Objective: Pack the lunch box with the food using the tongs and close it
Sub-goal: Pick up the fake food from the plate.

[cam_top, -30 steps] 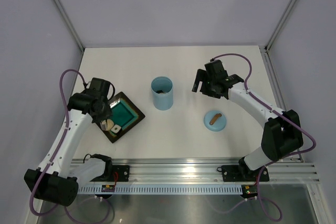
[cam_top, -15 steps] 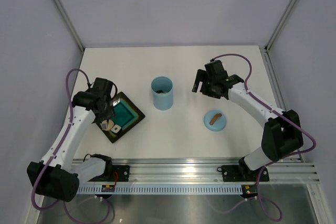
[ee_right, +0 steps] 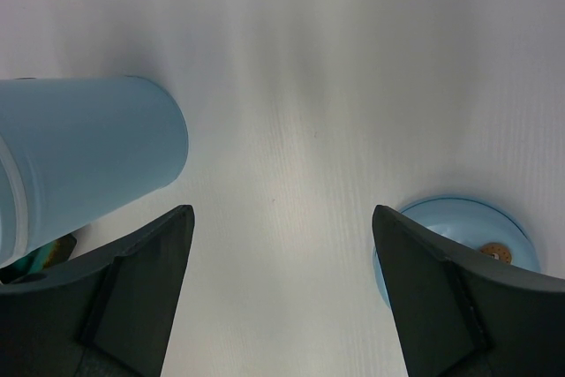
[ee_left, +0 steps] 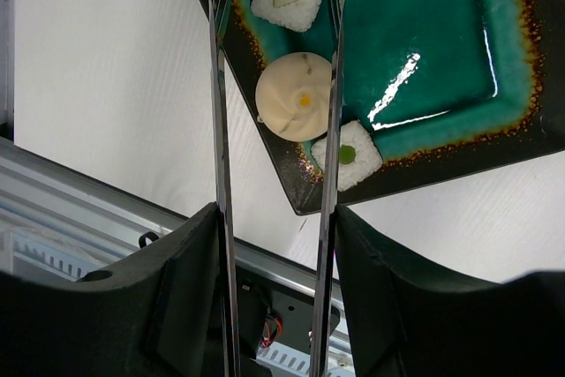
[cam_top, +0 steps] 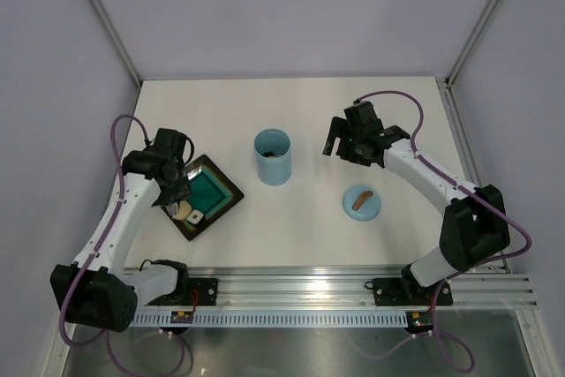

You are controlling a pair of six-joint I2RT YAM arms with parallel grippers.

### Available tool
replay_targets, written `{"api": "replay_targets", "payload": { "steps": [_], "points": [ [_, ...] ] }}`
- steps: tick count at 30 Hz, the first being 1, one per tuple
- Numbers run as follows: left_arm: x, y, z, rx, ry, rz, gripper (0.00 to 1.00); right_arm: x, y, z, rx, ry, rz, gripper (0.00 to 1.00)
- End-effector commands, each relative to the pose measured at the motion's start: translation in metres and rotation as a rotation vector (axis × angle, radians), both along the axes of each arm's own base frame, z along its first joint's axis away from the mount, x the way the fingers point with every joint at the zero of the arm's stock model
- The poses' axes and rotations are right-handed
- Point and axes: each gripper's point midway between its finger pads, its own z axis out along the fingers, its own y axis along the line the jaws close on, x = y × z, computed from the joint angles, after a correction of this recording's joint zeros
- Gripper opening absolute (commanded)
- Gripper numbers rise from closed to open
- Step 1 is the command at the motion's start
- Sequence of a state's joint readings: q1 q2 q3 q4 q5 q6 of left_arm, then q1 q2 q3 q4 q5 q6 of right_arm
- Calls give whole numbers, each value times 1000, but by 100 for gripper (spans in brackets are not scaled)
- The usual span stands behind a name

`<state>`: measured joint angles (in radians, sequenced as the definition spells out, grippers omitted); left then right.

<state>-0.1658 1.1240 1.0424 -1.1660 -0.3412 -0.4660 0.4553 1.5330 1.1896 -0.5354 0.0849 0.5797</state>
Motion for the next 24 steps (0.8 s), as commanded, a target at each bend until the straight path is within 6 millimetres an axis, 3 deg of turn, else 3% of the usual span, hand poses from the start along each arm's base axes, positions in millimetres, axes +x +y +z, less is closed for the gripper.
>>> {"api": "replay_targets", "payload": {
  "steps": [1,10,14,21,24],
  "points": [
    [12,0,-1,-2,-19,-13,55,2,5,16,29,-52,15,90],
    [15,-10,-8,-56,-11,-25,52,1,5,16,29,-52,15,90],
    [16,-12,-6,-74,-27,-25,42,1,4,17,25,-54,11,90],
    [21,-14,20,-87,-84,-36,26,2,4,18,25,-56,10,90],
    [24,-19,36,-114,-133,-50,24,3,4,19,23,-53,10,90]
  ]
}}
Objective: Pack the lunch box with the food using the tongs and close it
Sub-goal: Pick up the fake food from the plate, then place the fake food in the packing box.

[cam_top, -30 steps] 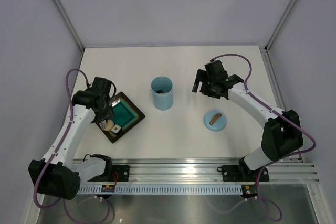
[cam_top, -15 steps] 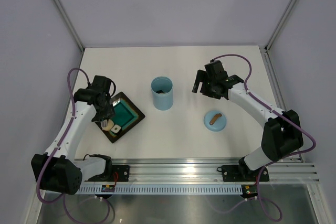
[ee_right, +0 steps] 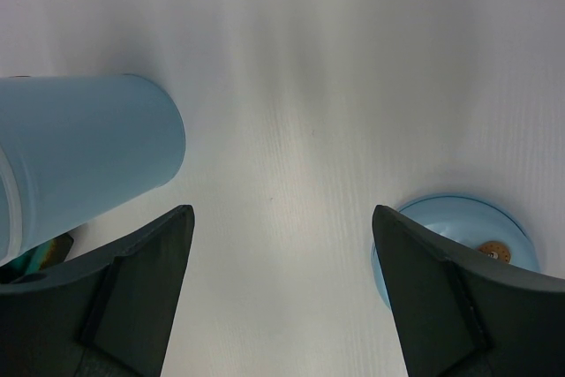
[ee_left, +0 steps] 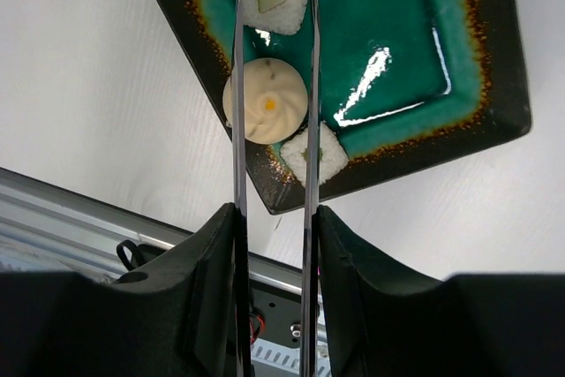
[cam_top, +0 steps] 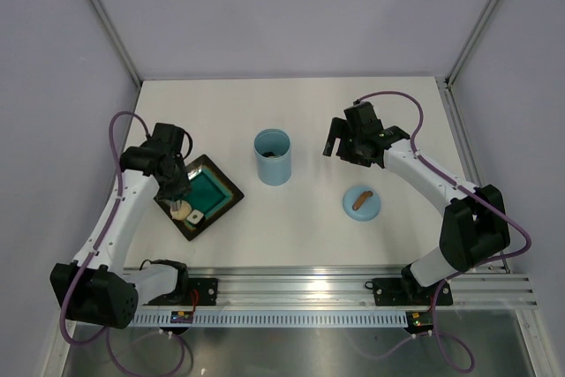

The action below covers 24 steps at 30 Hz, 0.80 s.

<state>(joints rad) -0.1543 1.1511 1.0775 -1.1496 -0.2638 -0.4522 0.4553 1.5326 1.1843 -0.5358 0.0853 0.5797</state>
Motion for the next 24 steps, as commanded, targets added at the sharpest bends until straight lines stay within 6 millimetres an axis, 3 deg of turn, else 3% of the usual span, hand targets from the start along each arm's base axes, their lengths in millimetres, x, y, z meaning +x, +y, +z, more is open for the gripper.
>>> {"api": "replay_targets", "payload": {
  "steps": [1,7,11,15,24],
  "points": [
    [14,-8,41,-56,-151,-24,24,5,5,23,28,-62,10,90],
    [21,-29,77,-166,-264,-106,22,5,1,27,14,-72,-1,90],
    [26,-60,121,-317,-380,-217,21,5,0,28,6,-68,-3,90],
    [26,-89,150,-426,-450,-322,23,7,0,31,6,-76,-9,90],
    [24,-145,175,-491,-529,-527,23,6,-2,34,1,-75,-20,90]
  ]
}}
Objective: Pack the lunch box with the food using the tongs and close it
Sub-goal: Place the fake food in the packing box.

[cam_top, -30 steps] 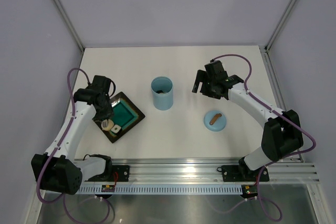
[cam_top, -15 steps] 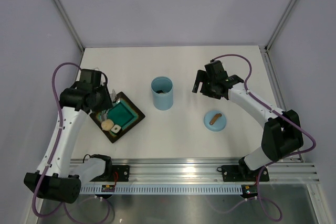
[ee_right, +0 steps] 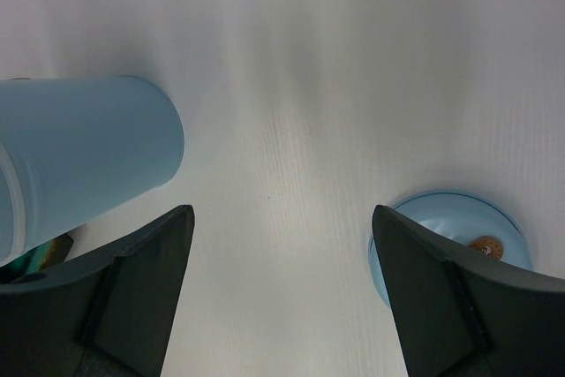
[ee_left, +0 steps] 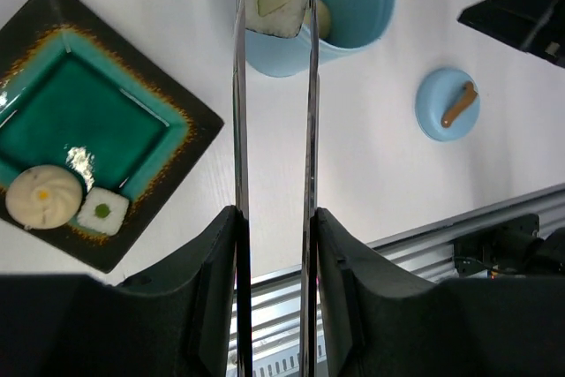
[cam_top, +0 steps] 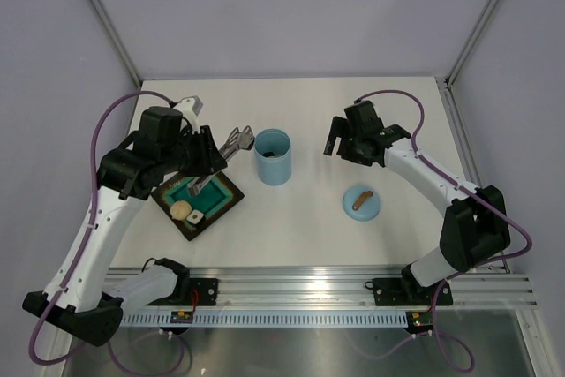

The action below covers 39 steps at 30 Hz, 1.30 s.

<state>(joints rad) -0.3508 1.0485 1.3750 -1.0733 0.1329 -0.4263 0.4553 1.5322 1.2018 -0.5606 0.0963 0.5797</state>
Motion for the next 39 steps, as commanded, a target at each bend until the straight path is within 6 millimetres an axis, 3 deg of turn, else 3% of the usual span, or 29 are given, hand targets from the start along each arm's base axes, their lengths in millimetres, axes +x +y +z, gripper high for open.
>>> {"api": "replay_targets", "payload": {
  "steps": [1,12,22,26,30,32,34,36,37,39],
  "points": [
    [10,-27,43,-89,-159,-84,23,6,-2,30,7,-80,-17,90],
    [23,-53,37,-125,-160,-157,24,2,-5,24,-3,-65,-28,90],
    [38,-61,14,-102,-99,-154,42,2,-4,18,-5,-54,-24,90],
    [38,-59,12,-90,-95,-151,54,4,-3,17,-7,-55,-20,90],
    [36,-57,14,-84,-97,-145,57,5,0,16,-1,-53,-11,90],
    [35,-56,15,-82,-99,-147,56,6,0,16,1,-54,-12,90],
    [33,-53,15,-73,-96,-138,47,6,1,16,2,-55,-9,90],
    [32,-48,20,-60,-108,-119,35,7,1,17,4,-58,-11,90],
    [29,-44,20,-48,-103,-109,23,6,0,17,2,-57,-10,90],
    [22,-35,23,-32,-118,-96,14,6,0,19,6,-63,-13,90]
  ]
}}
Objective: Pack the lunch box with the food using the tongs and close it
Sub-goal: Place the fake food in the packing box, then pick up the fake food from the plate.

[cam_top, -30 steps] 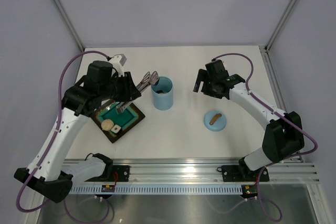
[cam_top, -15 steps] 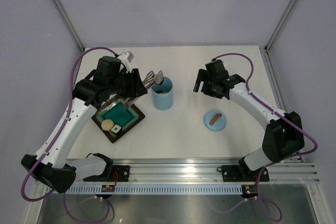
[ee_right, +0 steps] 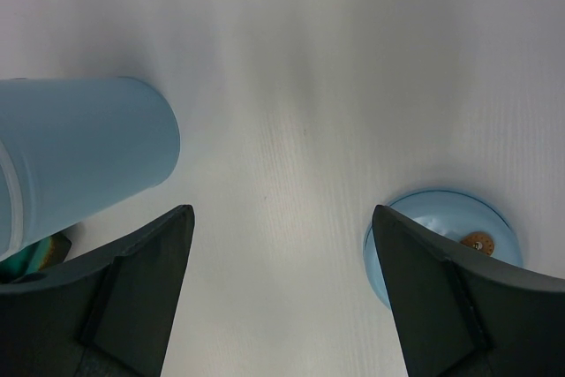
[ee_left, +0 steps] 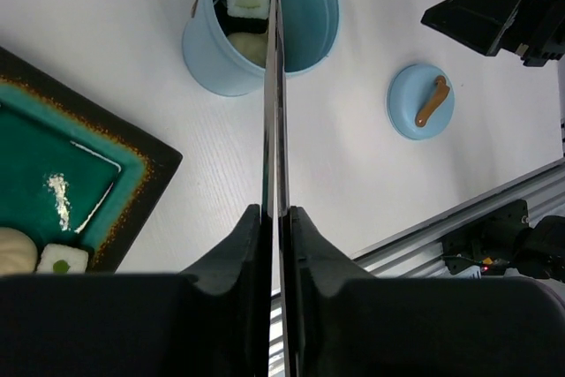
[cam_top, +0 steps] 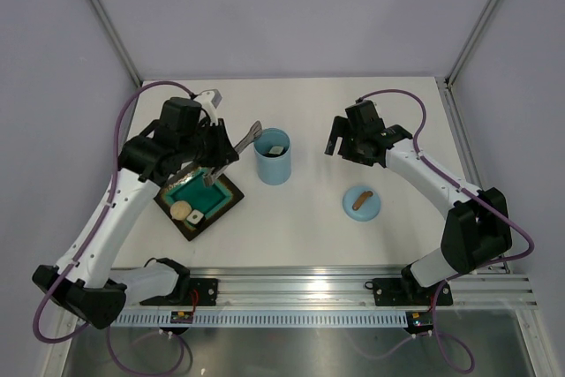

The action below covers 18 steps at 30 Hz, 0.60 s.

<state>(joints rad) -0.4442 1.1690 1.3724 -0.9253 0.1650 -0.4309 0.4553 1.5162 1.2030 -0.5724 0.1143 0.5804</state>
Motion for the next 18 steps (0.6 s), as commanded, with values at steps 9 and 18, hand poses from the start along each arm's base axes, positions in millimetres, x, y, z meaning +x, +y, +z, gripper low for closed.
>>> {"api": "replay_targets", "payload": {
  "steps": [9,18],
  "points": [
    [-53,82,7,176,0,275,8,9,5,23,31,-84,5,90],
    [-80,148,-23,354,146,622,41,5,5,25,35,-97,21,90]
  ]
}}
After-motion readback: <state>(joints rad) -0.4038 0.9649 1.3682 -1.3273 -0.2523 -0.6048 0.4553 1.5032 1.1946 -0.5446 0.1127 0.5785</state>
